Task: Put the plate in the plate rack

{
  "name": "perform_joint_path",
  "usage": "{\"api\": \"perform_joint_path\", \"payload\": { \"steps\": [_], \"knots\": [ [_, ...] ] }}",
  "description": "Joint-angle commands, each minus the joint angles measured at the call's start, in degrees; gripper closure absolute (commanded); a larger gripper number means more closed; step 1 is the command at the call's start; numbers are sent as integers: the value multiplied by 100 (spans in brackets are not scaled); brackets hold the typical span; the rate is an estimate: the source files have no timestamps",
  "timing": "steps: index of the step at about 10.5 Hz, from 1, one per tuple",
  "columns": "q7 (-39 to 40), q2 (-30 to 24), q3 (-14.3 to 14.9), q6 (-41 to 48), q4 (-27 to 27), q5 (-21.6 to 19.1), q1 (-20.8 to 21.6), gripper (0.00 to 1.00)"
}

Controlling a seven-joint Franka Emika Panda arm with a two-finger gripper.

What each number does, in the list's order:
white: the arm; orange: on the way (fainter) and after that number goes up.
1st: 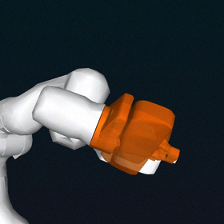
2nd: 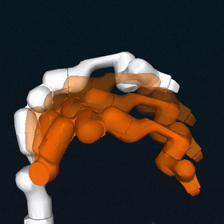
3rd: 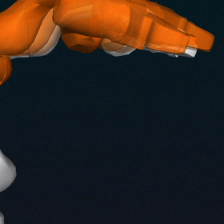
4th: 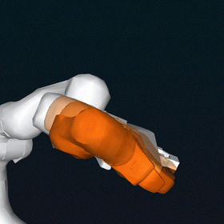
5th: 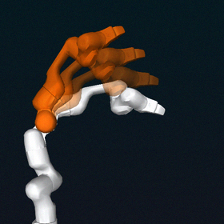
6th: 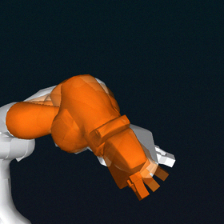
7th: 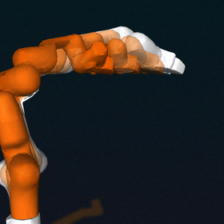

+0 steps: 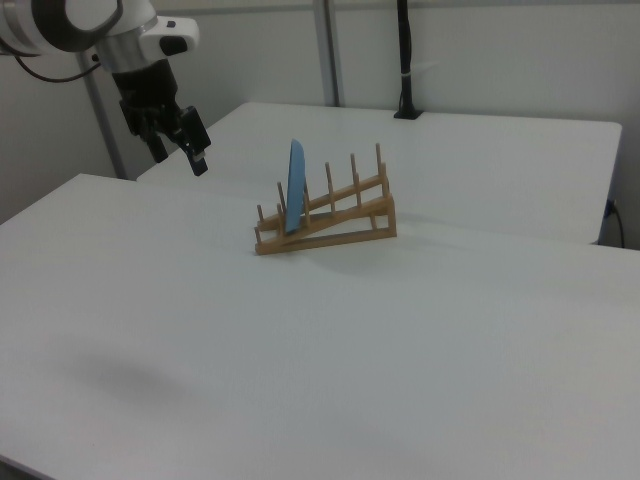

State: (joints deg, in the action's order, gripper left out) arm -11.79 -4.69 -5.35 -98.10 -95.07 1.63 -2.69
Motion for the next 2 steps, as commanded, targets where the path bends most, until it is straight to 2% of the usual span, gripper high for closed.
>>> {"api": "perform_joint_path", "payload": {
  "steps": [1, 2],
  "knots": [
    [151, -173, -63, 115, -143, -111, -48, 0],
    [142, -173, -63, 124, -143, -111, -48, 0]
  ]
}}
